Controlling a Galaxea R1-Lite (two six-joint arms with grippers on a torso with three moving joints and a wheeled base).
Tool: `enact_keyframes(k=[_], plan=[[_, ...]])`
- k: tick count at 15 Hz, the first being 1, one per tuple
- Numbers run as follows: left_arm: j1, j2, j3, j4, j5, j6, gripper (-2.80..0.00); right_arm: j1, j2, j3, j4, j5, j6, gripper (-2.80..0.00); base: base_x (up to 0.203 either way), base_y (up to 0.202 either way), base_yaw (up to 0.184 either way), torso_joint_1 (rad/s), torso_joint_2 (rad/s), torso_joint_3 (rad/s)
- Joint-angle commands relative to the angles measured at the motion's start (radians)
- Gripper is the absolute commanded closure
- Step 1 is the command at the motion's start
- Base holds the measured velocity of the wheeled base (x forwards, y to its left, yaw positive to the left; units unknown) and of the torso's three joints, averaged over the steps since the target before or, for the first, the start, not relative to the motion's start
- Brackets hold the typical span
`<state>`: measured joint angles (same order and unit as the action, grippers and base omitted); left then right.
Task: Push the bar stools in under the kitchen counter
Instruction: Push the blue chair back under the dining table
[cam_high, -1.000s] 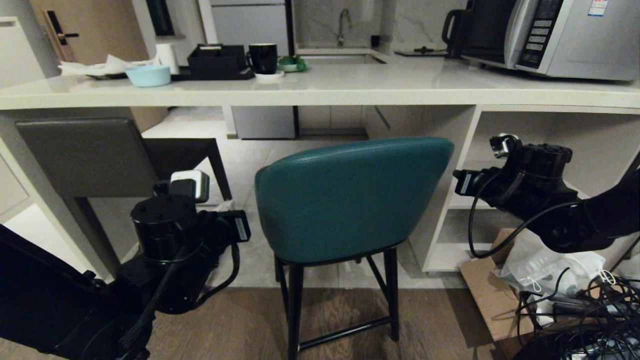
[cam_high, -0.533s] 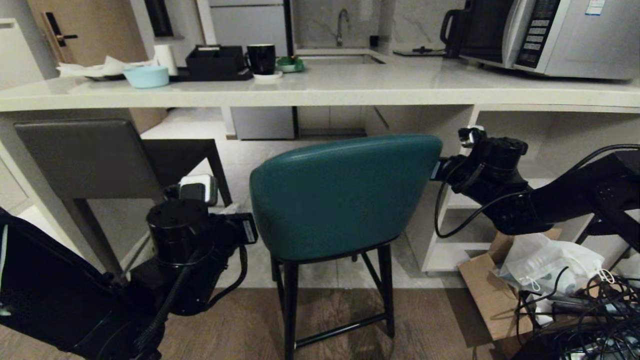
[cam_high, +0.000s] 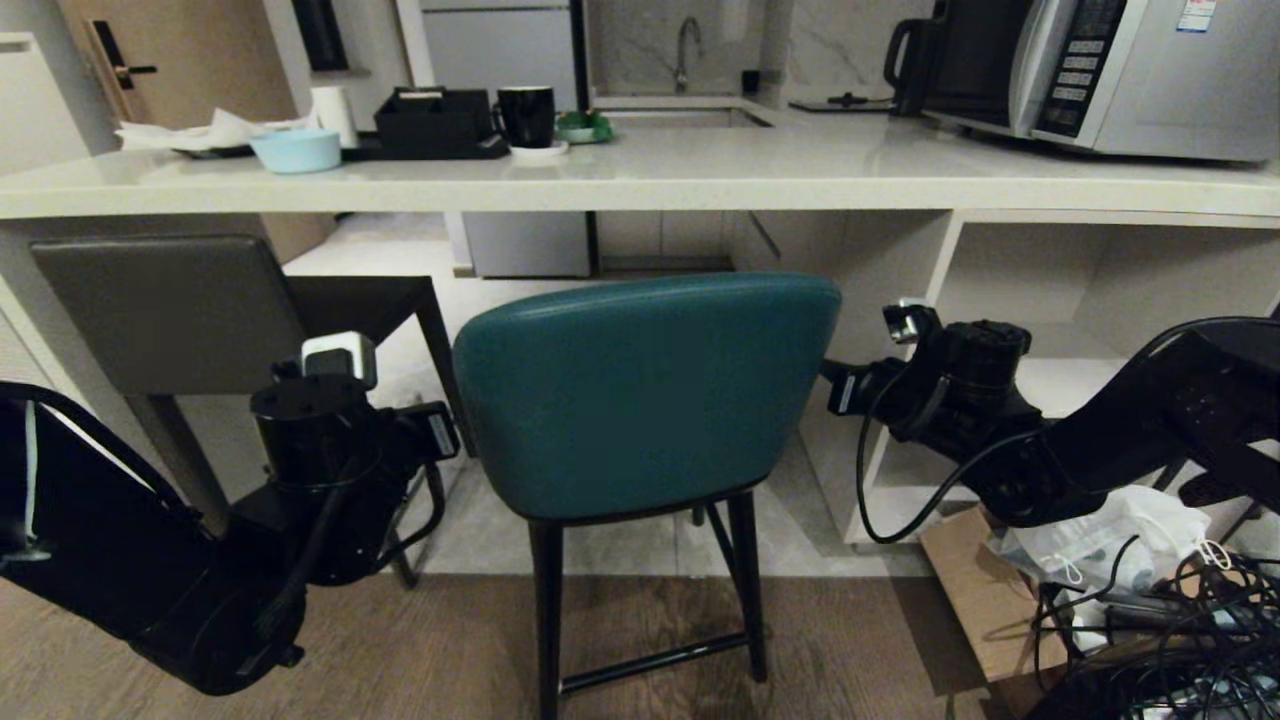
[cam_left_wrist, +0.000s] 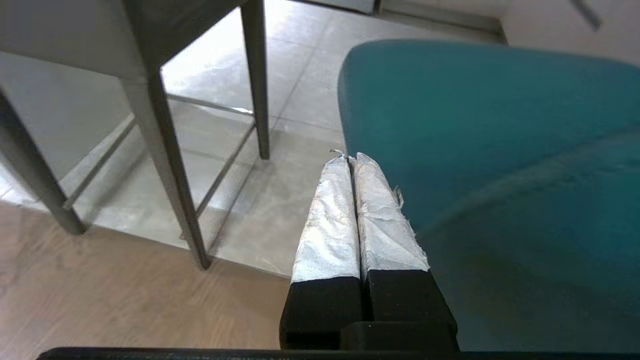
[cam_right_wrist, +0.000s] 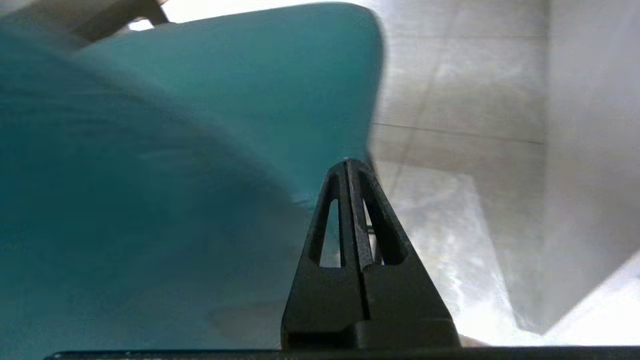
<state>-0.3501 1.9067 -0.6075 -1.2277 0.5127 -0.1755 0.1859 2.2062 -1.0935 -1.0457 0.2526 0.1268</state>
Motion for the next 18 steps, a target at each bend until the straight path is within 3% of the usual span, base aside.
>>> enact_keyframes(k=[1,2,5,9,14,18], plan=[[0.022,0.018,0.0,-0.009,0.003,-0.002,0.0,-0.01,-0.04,0.025,-0.011,0.003,0.002,0.0,0.0,0.0,0.0,0.0,0.0,0.0],[0.014,0.012,0.004,-0.009,0.003,-0.002,0.0,-0.031,-0.032,0.017,-0.011,0.015,0.003,0.0,0.0,0.0,0.0,0.0,0.0,0.0],[-0.015,0.008,0.009,-0.01,0.021,-0.005,0.0,-0.103,0.022,-0.04,-0.042,0.199,0.003,0.0,0.0,0.0,0.0,0.0,0.0,0.0],[-0.015,0.011,0.018,-0.012,0.061,-0.009,0.0,-0.146,0.14,-0.27,-0.012,0.256,0.003,0.0,0.0,0.0,0.0,0.0,0.0,0.0],[0.0,0.06,0.019,-0.051,0.098,-0.018,0.0,-0.086,0.243,-0.477,0.069,0.347,0.004,0.0,0.0,0.0,0.0,0.0,0.0,0.0],[0.057,0.095,0.0,-0.052,0.094,-0.015,0.0,-0.046,0.2,-0.42,0.036,0.412,0.004,0.0,0.0,0.0,0.0,0.0,0.0,0.0]])
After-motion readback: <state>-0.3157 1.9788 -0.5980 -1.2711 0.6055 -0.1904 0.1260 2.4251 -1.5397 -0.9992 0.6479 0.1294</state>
